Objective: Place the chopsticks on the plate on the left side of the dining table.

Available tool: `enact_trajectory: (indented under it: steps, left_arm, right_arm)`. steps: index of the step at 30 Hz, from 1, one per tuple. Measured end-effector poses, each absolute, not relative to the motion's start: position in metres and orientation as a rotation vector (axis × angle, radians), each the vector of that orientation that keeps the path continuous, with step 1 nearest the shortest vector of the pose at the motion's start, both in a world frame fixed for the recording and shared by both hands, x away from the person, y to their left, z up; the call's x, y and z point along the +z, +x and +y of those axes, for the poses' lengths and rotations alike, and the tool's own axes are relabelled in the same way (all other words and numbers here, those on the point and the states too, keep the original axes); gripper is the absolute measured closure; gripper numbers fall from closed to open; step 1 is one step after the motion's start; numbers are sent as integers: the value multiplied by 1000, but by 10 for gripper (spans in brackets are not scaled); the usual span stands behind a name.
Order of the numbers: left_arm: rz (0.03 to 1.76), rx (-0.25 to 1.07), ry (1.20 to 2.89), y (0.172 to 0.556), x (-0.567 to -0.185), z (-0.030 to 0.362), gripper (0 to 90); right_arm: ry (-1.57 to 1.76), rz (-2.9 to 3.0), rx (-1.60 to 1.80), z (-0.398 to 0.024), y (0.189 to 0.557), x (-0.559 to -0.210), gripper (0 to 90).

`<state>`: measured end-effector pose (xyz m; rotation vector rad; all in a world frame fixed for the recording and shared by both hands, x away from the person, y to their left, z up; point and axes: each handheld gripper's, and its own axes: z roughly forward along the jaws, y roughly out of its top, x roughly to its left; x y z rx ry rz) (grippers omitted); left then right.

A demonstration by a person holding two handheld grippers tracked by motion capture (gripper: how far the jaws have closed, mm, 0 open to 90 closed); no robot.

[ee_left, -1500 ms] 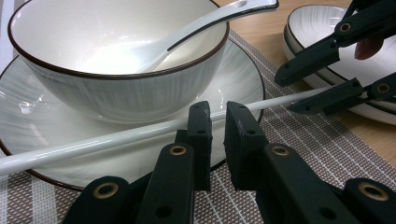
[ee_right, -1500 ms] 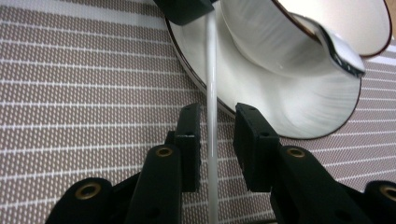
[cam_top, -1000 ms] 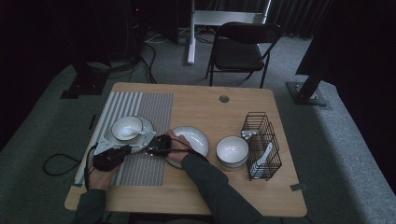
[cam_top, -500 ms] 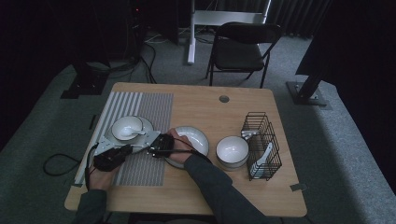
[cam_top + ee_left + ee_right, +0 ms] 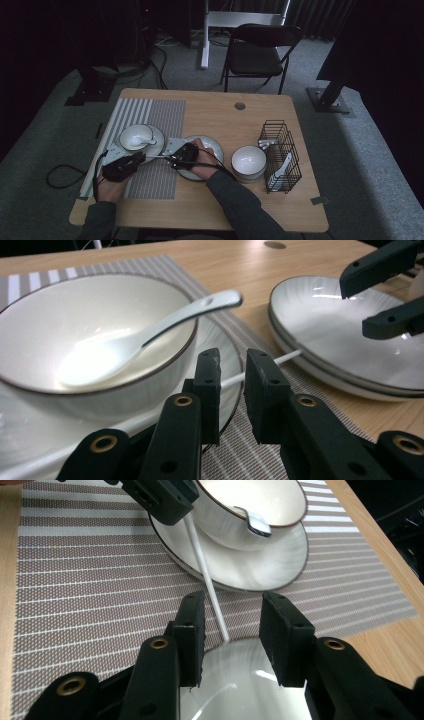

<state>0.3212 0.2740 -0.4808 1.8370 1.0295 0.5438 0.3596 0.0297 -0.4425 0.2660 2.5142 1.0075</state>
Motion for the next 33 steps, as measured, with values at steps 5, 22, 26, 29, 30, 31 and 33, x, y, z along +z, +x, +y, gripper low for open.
enact_trajectory:
  steps: [5, 22, 26, 29, 30, 31, 33]
  left_arm:
    - [997, 543, 1842, 323, -475, 267, 759]
    - [860, 507, 1857, 337, -453, 229, 671]
    - [804, 509, 1871, 345, -443, 214, 665]
    - [768, 506, 1886, 349, -437, 203, 662]
    - [754, 505, 1892, 351, -436, 199, 661]
    - [741, 503, 1897, 352, -435, 195, 661]
    - [712, 498, 1905, 354, -433, 185, 661]
  right_arm:
    - [289, 2499, 1006, 20, 352, -442, 611]
    - [486, 2414, 1099, -37, 315, -448, 592]
    - [523, 2390, 1113, -54, 304, -452, 591]
    - [560, 2377, 1126, -64, 300, -455, 591]
    - [570, 2373, 1130, -66, 298, -456, 591]
    - [579, 2367, 1133, -69, 296, -457, 591]
    - [597, 2357, 1142, -75, 293, -458, 590]
